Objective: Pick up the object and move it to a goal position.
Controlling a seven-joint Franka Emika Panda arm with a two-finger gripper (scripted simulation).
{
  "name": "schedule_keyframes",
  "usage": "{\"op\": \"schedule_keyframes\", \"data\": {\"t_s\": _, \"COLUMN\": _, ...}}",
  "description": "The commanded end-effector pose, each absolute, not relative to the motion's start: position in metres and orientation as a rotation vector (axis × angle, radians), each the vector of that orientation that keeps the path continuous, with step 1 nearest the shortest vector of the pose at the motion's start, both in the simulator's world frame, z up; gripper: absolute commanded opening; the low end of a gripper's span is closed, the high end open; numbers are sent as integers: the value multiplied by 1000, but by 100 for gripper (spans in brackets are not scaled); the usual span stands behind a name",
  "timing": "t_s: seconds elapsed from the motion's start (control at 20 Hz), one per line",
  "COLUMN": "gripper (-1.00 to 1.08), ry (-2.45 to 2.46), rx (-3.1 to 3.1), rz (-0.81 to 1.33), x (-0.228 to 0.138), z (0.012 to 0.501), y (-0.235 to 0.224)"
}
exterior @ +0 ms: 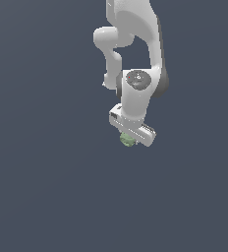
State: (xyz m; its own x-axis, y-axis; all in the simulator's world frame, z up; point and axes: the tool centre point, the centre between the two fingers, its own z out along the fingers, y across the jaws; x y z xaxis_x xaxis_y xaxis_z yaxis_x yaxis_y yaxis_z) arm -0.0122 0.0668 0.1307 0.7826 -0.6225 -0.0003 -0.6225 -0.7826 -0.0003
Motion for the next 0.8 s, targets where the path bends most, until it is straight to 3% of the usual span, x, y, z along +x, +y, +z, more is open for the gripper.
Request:
{"op": "schedule_keyframes", "data": {"t_s": 0.0, "gripper": -100, "ry": 1036, "rx": -2965, "rz": -1, "x": -14, "z": 158, "y": 70}}
{"op": "schedule_keyframes", "data": {"t_s": 0.75, "gripper": -100, "ry": 1037, "rx": -2966, "rz": -1, "x": -18, "z": 317, "y": 92}}
